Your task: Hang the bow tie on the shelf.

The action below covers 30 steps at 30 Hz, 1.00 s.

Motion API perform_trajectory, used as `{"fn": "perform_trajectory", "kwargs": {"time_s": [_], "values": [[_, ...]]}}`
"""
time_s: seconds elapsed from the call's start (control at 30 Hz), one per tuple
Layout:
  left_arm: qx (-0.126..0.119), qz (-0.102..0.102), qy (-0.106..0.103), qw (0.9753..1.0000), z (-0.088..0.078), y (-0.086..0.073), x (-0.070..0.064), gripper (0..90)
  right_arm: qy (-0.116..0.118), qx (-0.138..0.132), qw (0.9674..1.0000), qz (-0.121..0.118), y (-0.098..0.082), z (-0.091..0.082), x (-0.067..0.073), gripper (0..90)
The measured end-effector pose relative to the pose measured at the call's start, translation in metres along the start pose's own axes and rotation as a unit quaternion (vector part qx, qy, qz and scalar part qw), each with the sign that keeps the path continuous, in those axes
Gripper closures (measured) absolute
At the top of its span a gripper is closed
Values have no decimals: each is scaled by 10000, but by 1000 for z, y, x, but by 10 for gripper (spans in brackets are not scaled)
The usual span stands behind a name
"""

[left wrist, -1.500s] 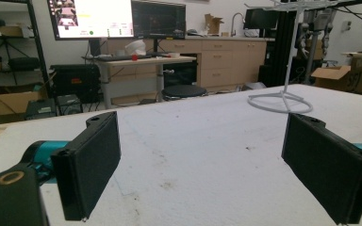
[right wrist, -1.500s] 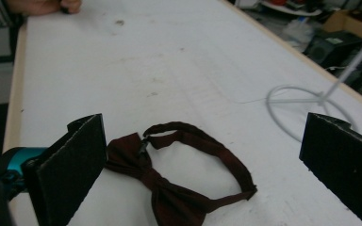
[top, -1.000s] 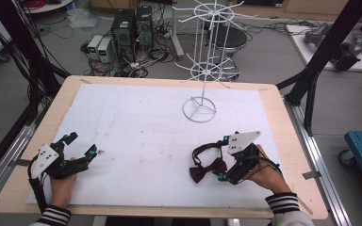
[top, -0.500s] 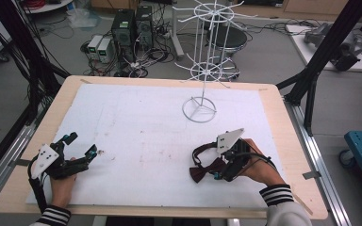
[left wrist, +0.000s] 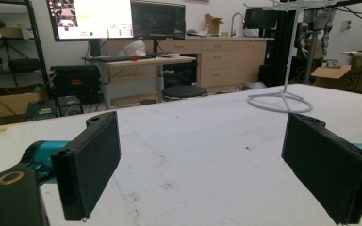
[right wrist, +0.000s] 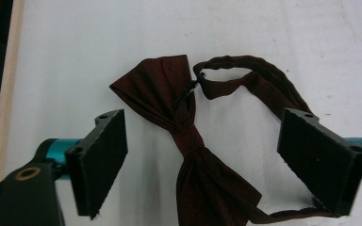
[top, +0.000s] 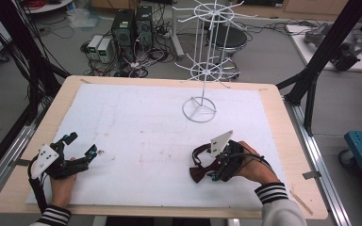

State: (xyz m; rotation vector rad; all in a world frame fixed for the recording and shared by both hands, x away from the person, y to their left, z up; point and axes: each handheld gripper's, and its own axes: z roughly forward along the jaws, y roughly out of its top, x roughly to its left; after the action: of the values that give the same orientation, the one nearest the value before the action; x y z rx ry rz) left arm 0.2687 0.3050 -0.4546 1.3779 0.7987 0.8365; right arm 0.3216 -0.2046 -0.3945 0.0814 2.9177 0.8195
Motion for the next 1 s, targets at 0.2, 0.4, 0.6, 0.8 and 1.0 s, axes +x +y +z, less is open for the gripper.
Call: {"fn": "perform_trajectory", "kwargs": {"time_s": [0.2, 0.4, 0.6, 0.8, 1.0], "values": [[-5, 2, 3, 10000, 0, 0, 0, 126, 76, 244, 9996, -99, 0, 5, -1, 297], [-6, 0, 3, 10000, 0, 0, 0, 126, 127, 478, 9985, -225, 1, 9, 0, 418], [-3, -2, 2, 10000, 0, 0, 0, 126, 163, 653, 9971, -361, 3, 13, -1, 506], [1, 2, 1, 10000, 0, 0, 0, 126, 130, 840, 9954, -440, 3, 17, -1, 580], [-3, -2, 4, 10000, 0, 0, 0, 126, 150, 855, 9948, -540, 4, 17, 0, 717]]}}
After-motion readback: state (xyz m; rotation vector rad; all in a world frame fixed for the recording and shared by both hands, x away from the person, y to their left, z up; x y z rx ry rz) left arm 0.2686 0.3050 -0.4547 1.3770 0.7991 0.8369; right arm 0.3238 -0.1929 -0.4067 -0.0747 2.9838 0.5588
